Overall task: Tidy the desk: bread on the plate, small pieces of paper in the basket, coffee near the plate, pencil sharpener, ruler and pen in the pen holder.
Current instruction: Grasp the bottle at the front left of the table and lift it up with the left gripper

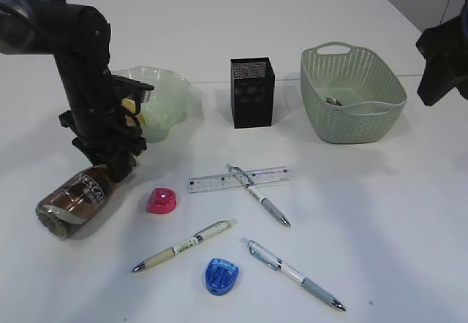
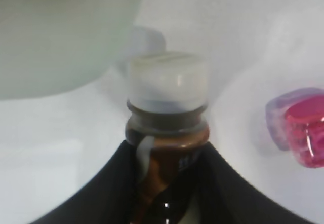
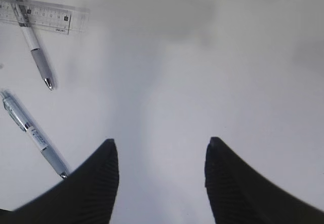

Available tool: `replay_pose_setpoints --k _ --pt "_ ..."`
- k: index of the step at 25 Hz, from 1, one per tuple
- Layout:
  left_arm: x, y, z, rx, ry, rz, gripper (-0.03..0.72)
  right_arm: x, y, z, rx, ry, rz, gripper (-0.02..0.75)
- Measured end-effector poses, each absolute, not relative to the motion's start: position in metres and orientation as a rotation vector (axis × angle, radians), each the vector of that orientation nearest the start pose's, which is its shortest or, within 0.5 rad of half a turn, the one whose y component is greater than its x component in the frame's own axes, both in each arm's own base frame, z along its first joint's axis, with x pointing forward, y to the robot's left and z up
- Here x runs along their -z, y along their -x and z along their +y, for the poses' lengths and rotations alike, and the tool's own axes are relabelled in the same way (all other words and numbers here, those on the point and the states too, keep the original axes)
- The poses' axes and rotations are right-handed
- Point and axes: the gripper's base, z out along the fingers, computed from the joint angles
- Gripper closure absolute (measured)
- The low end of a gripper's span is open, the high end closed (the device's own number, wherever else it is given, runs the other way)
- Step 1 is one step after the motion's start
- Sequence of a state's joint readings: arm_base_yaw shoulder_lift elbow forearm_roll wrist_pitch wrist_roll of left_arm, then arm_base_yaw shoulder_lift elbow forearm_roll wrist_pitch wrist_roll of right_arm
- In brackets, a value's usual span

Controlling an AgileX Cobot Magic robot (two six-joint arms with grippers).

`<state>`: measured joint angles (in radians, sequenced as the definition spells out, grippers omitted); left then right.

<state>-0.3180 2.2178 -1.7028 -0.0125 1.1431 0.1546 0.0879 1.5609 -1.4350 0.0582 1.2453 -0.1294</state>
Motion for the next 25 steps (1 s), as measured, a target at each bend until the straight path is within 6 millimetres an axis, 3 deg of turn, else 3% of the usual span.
replay_pose_setpoints --k 14,25 --pt "-0.231 -0.400 -0.139 0.145 -0.654 2.898 0.447 -0.331 -0.311 0.032 -0.074 0.294 2.838 0.299" --pt "-0.283 -0.387 -0.137 0.185 -0.616 2.742 0.447 -0.331 -0.311 0.032 -0.074 0.294 2.838 0.299"
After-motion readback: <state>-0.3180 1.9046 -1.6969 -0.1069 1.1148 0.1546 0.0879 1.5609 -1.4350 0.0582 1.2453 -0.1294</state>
